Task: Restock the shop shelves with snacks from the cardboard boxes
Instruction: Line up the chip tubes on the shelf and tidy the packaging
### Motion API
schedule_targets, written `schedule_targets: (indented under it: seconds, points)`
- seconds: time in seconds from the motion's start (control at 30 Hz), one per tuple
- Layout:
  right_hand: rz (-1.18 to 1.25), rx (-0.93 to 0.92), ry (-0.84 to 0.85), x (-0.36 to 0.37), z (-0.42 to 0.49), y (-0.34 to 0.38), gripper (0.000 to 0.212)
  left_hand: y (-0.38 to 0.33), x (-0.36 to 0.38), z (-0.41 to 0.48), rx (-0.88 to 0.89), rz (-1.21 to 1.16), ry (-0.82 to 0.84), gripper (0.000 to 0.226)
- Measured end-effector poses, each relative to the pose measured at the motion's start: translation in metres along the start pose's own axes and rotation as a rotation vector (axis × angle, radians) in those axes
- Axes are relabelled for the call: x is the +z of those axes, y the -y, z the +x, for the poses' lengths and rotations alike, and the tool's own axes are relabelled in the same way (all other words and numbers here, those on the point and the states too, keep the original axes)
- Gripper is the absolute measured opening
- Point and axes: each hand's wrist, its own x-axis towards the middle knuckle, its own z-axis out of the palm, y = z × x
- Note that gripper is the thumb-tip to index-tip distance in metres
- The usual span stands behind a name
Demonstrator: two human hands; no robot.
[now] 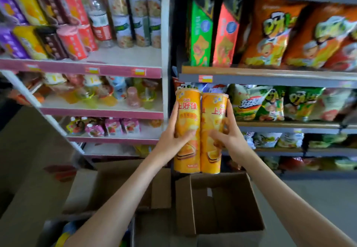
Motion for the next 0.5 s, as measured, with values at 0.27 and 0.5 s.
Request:
schedule_targets:
  seconds: [0.27, 0.5]
  points:
    - [-0.012, -0.080, -0.223, -0.245, -0.065, 0.038, 0.103, -0.047, 0.251, 0.061, 0.151, 0.088, 0.223, 0.093]
    - [-0.066, -0.218, -0.392, -0.435, -0.110, 0.089, 0.097, -0.106, 0.437, 0.126, 0.328, 0.166, 0.301, 0.100]
